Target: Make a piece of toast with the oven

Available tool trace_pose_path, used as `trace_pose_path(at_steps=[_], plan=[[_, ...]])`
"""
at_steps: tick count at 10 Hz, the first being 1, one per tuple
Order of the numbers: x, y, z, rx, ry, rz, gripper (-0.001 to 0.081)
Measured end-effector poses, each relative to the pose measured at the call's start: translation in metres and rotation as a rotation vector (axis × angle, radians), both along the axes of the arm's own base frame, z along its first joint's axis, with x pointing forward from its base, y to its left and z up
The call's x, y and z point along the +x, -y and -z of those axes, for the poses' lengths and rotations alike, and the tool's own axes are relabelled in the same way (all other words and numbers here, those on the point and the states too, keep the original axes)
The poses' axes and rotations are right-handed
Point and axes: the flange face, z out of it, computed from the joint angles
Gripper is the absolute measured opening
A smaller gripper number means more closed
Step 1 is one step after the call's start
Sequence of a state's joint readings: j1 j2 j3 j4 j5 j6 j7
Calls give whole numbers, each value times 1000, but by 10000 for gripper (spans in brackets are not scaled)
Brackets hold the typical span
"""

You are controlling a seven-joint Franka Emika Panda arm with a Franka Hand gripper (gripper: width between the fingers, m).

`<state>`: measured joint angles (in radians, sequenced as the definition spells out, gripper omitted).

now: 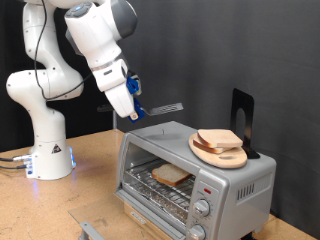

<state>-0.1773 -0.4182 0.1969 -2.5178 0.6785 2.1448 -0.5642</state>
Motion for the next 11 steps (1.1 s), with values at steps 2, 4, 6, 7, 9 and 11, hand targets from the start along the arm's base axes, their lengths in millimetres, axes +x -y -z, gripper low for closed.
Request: trace_pose_path(at_steps=[2,4,6,7,9,11], plan=[[3,-21,2,-39,56,-12,393],[2,-43,7,-66,81,-33,393],[-2,-61,10,-57,81,-47,393],[-3,-66,12,-58,75,-49,393],[-5,-76,20,-66,55,-40,393],[-4,-83,33,-79,45,-31,393]])
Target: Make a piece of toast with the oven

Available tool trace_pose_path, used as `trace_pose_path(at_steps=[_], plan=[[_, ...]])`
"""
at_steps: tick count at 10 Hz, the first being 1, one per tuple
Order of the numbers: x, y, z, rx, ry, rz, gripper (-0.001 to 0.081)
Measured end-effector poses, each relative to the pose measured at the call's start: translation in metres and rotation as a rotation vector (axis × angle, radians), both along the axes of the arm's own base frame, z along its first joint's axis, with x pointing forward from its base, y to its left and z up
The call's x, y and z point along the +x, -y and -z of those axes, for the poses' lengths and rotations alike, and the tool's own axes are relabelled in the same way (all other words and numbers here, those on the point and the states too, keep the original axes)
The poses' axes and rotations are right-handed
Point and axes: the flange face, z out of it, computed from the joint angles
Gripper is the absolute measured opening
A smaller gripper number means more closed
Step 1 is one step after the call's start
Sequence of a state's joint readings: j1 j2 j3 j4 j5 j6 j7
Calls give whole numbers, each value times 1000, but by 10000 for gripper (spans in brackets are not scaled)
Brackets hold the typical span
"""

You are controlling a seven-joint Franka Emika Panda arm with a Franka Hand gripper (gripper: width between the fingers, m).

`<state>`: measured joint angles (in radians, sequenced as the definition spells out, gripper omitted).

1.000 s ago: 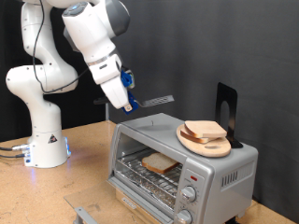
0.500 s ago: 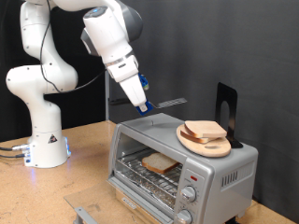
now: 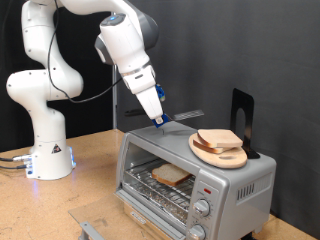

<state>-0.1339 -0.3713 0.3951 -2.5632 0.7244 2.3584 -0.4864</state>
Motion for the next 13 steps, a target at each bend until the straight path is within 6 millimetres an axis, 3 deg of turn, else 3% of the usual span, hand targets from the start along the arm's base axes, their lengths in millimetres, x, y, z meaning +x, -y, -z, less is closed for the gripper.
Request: trace_pose_path(at_steps=[6,7,8,9,10,13], plan=[[0,-21,18,0,-12,-21,393],[-1,-23,19,-1,-13,-25,507],[-1,-25,20,-3,-15,-27,507],[-1,-27,21,-4,-17,-29,676],[-1,-28,22,-5,-17,-29,768],[0,-31,21,-20,11,-34,799]])
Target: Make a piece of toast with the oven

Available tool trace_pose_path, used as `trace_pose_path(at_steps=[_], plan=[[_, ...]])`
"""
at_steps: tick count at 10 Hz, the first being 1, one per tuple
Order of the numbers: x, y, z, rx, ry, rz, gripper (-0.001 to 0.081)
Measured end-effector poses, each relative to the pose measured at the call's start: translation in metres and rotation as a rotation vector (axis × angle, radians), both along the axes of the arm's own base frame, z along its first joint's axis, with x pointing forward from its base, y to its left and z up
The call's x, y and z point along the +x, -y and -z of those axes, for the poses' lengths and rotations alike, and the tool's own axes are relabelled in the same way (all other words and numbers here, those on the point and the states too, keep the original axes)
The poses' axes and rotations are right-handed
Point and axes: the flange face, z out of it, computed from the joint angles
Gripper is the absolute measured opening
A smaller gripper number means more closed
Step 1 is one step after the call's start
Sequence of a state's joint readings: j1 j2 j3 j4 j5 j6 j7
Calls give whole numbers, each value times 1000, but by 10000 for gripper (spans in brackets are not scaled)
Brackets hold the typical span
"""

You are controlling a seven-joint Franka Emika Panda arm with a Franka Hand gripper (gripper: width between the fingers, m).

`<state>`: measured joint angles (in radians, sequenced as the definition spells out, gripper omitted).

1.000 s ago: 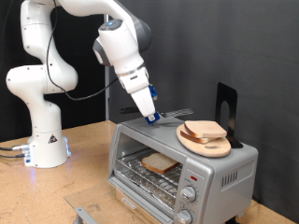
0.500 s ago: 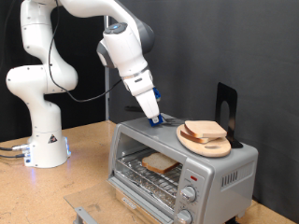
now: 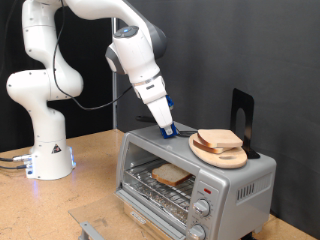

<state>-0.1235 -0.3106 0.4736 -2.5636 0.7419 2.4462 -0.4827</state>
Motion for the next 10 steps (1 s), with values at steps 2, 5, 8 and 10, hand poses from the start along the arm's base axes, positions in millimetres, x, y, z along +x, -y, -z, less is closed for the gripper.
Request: trace_pose_path(at_steps=[2,5,8,10], plan=[[2,-5,-2,-24,55,-21,807],[1,-11,-2,-42,86,-60,808],[1,-16,-6,-40,113,-103,808],[-2,-21,-10,-37,151,-147,808]])
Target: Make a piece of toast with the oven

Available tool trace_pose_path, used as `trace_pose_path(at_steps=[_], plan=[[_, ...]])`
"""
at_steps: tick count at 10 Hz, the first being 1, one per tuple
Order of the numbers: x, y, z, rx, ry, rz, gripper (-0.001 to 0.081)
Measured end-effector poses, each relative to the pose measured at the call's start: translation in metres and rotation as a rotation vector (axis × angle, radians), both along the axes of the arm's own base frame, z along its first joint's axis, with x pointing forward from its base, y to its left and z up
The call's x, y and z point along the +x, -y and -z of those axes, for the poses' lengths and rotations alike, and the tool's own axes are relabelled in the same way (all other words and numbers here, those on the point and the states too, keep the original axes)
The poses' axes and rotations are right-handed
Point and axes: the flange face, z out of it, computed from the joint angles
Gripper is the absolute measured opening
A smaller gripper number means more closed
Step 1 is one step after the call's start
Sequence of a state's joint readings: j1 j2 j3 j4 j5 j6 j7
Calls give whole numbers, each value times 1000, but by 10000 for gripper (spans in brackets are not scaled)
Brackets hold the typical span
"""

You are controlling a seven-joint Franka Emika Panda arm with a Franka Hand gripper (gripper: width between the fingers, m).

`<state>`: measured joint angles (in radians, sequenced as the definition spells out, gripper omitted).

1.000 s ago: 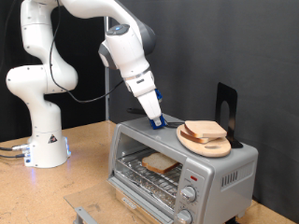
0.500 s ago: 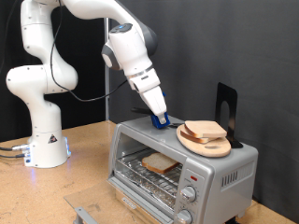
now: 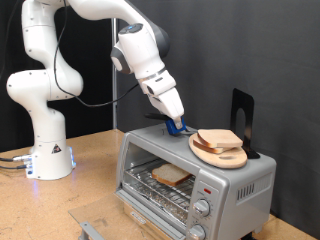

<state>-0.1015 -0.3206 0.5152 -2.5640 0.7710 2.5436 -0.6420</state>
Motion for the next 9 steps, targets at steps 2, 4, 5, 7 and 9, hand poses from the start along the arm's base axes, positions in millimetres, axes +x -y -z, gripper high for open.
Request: trace_pose_path(at_steps=[2,4,5,7,9], plan=[[-3,-1,-5,1,15,-9,808],[-6,0,-8,1,20,-6,808],[-7,1,-10,10,17,1,808],[-7,8,-21,60,19,40,808],[-8,19,-41,128,8,69,808]])
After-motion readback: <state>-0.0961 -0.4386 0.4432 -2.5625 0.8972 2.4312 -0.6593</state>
